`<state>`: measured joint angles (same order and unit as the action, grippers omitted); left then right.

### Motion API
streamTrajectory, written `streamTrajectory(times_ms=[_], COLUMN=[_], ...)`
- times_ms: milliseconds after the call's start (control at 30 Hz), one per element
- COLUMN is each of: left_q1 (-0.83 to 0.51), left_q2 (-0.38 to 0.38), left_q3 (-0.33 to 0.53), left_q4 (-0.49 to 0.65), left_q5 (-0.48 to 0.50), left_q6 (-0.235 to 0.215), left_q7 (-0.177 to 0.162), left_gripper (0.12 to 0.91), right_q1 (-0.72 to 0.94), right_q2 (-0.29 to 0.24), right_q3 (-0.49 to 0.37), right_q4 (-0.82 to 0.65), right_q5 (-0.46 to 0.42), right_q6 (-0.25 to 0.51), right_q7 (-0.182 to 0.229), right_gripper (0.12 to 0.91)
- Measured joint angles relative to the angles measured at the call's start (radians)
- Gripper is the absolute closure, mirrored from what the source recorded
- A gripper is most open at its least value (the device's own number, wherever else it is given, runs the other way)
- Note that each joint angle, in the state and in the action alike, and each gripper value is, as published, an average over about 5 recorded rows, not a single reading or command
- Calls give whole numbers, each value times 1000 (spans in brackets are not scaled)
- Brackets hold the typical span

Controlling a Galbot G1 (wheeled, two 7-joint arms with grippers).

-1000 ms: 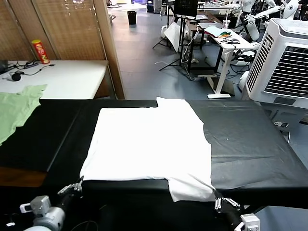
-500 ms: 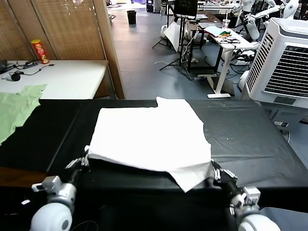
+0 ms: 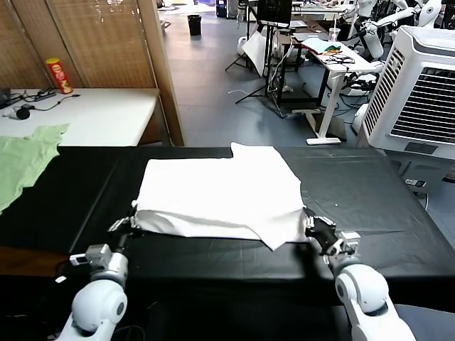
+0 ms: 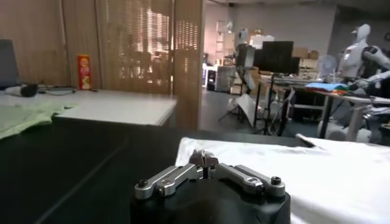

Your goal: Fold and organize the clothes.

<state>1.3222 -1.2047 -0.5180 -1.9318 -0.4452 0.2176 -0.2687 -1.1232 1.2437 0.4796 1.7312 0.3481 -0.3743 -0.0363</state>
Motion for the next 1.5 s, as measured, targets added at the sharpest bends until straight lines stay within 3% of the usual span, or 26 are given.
streamTrajectory(times_ms=[400,467,567,767,867,967,1100,1300,1400,1500], left_q1=[-51,-60,-67,-54,-36,-15,11,29,30,27], left_q2=[4,4,7,22,26,28,31,40,43,43], left_q3=[2,4,5,0,-6,-15,-31,-49,-50,-49], left_q4=[77,85,89,79,65,51,45,53,64,74], left_q5=[-4,-6,-9,-11,-11,-16,-55,-123,-141,-158], left_q6=[24,34,41,42,45,51,71,98,105,115], left_q7=[0,2,4,7,14,24,27,51,71,78], left_gripper=[903,903,853,542,375,265,234,244,332,492], right_q1=[104,97,69,-37,-92,-133,-164,-171,-167,-166], right_q2=[6,0,-14,-49,-64,-70,-71,-61,-55,-50], right_q3=[-30,-23,-11,18,33,39,37,30,25,21], right_q4=[-98,-89,-55,65,123,156,170,159,145,136], right_q5=[4,15,26,28,21,9,-8,-22,-34,-39], right_q6=[-14,-28,-42,-52,-53,-53,-53,-53,-54,-58], right_q7=[-25,-30,-37,-47,-58,-63,-69,-69,-66,-55], right_gripper=[887,828,671,342,248,230,281,547,705,822])
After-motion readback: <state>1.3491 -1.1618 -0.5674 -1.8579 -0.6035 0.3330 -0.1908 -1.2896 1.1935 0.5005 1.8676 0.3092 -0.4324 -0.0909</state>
